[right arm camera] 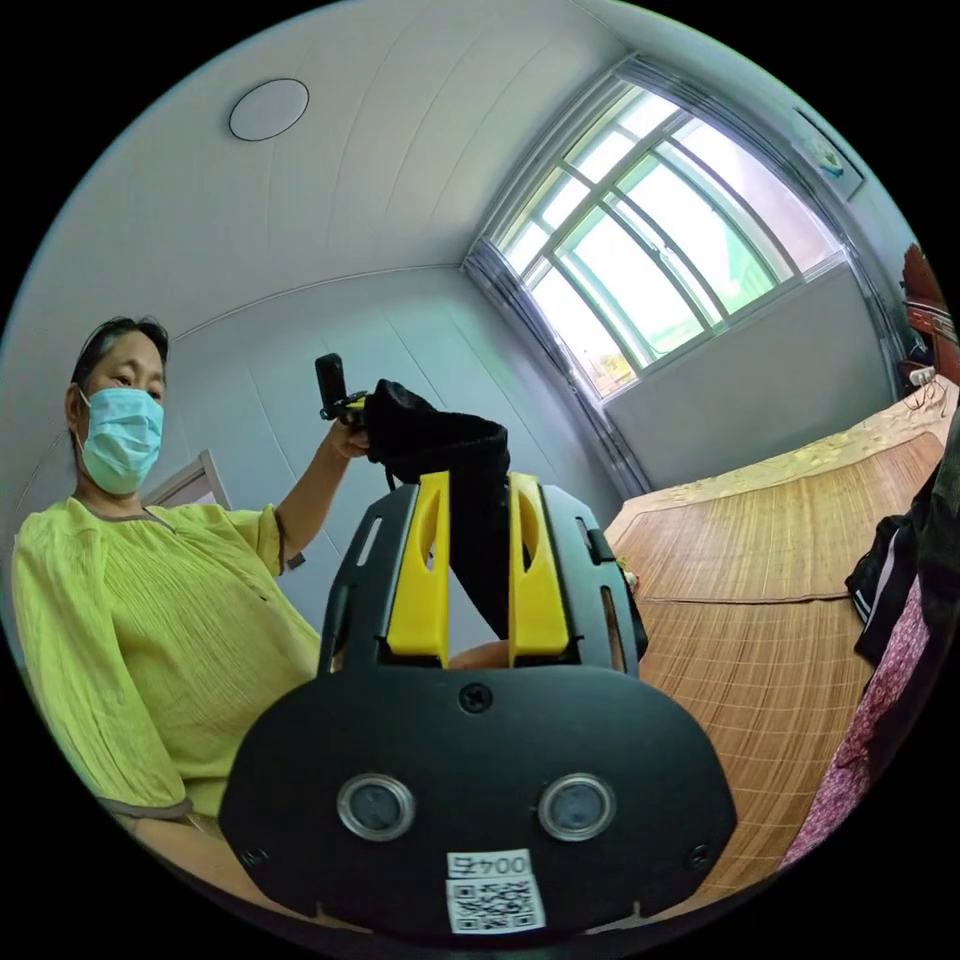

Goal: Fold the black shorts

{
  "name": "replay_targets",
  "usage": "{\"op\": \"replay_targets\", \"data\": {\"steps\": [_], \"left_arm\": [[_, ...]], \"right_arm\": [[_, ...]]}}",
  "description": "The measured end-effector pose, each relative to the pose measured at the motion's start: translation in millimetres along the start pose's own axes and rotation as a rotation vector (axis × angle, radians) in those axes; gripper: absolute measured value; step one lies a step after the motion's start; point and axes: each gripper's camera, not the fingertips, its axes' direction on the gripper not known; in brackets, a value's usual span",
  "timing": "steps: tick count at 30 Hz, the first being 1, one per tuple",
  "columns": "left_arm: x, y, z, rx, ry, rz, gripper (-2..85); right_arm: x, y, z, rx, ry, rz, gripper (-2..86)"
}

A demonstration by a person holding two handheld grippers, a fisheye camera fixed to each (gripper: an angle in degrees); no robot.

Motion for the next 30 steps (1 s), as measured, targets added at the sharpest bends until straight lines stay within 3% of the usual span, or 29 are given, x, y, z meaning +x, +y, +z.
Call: {"op": "replay_targets", "data": {"steps": [4,12,20,25,30], "left_arm": [[4.4,-28.8,-26.4,-0.031,-0.041,0.003,0.4],[5.0,-59.9,-55.0,-0.097,-0.044,-0.152,0.3],[-0.5,-61.3,-63.3,-0.075,-0.12,-0.284,0.2],[-11.3,-61.6,-58.8,-0.002,-0.069,-0.363,0.2],[-21.9,-64.5,-45.3,0.053,-0.021,-0.409,0.1]], "right_arm": [[-7.9,7.0,2.9,-0.03,-0.028,-0.014,21.8],[-78.8,38.7,48.7,-0.133,0.038,-0.115,24.2],[-150.1,66.9,95.0,-0.238,0.244,-0.221,23.5],[-193.8,84.2,140.3,-0.212,0.537,-0.376,24.0],[-203.0,87.7,173.7,-0.196,0.679,-0.435,23.5]]}}
